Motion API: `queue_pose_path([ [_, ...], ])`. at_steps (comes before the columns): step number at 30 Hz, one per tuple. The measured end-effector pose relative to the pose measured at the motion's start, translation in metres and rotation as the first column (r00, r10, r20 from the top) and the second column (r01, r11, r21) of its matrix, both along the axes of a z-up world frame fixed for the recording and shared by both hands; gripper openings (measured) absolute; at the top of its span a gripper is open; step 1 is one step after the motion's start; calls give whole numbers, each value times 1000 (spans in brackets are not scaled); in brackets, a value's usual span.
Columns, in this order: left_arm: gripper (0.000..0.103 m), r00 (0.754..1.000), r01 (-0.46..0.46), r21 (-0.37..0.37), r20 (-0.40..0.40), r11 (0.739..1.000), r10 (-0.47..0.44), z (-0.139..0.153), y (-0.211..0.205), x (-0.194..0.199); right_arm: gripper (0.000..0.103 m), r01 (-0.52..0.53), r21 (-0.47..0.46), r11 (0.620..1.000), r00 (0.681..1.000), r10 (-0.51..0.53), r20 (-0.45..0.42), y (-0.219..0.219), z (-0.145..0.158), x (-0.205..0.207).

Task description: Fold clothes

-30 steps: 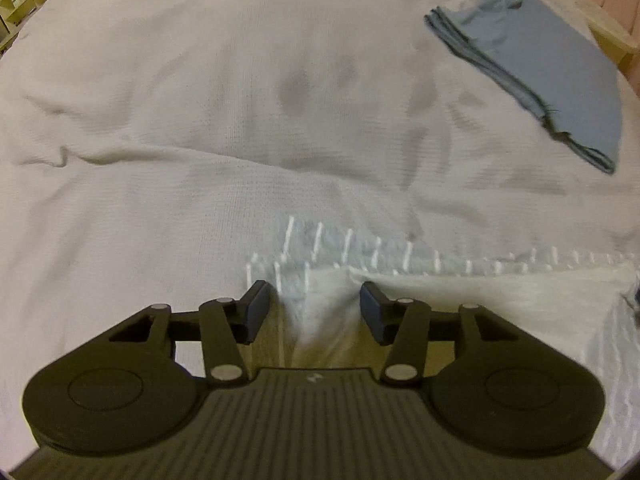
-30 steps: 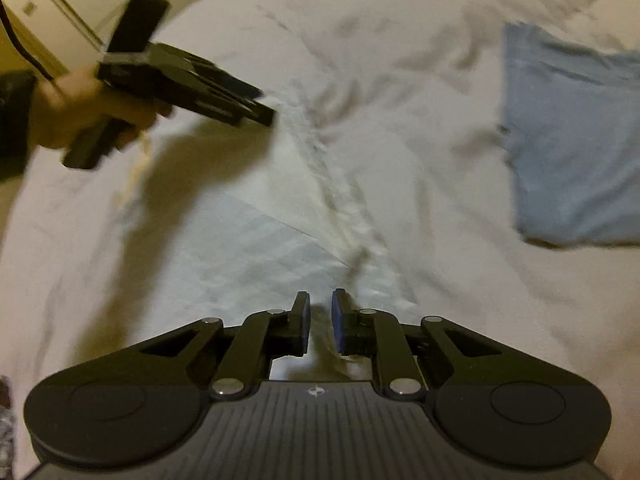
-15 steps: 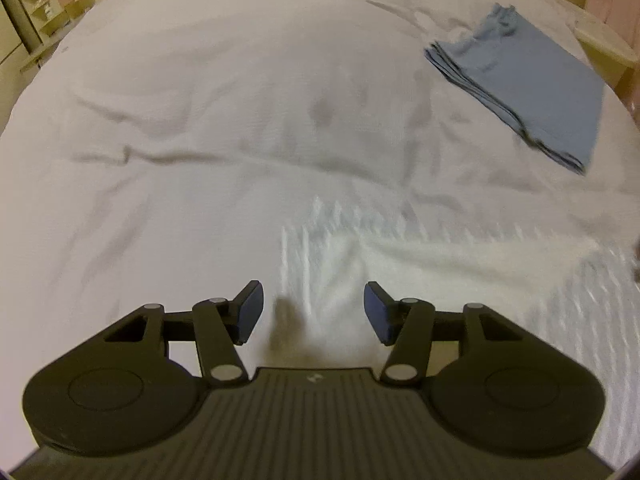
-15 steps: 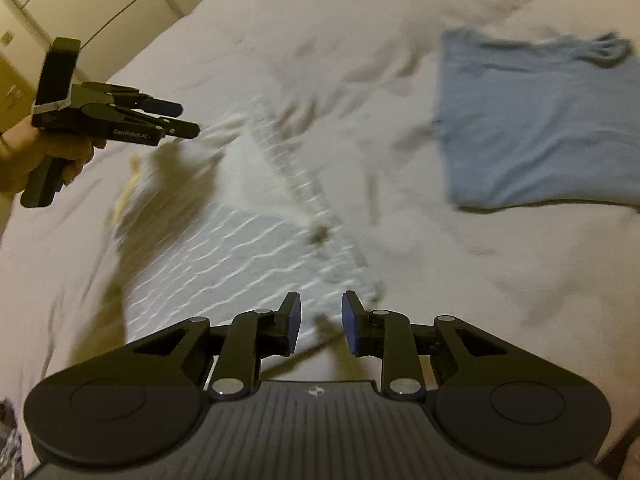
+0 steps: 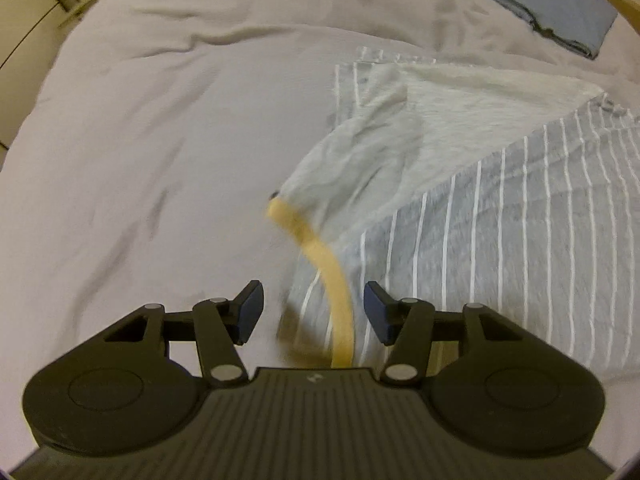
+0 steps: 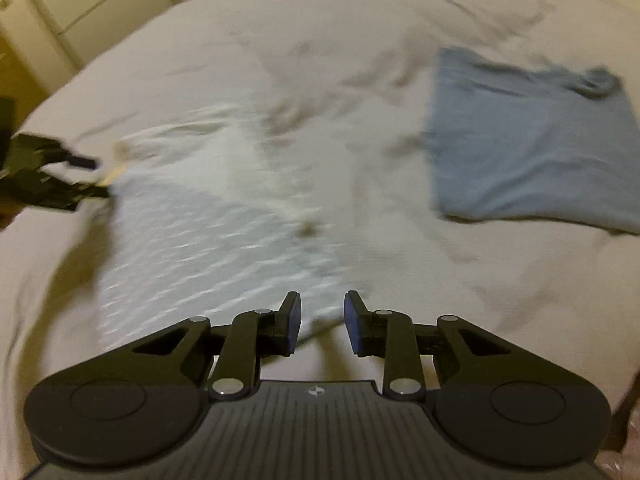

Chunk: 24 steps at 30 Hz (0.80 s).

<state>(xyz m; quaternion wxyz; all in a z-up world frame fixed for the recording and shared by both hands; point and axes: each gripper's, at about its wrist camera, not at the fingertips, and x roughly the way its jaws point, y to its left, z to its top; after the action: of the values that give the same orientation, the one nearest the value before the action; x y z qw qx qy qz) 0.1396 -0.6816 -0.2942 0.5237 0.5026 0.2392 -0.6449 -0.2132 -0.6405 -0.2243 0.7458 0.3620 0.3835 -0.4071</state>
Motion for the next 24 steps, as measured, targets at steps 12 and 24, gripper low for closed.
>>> queue_pose_path([
  [12, 61, 989, -123, 51, -80, 991, 127, -34, -7, 46, 30, -156, 97, 983, 987, 152, 41, 36, -35, 65],
  [24, 50, 996, 50, -45, -73, 998, -53, 2, 19, 21, 31, -176, 77, 981, 984, 176, 17, 50, -13, 72],
])
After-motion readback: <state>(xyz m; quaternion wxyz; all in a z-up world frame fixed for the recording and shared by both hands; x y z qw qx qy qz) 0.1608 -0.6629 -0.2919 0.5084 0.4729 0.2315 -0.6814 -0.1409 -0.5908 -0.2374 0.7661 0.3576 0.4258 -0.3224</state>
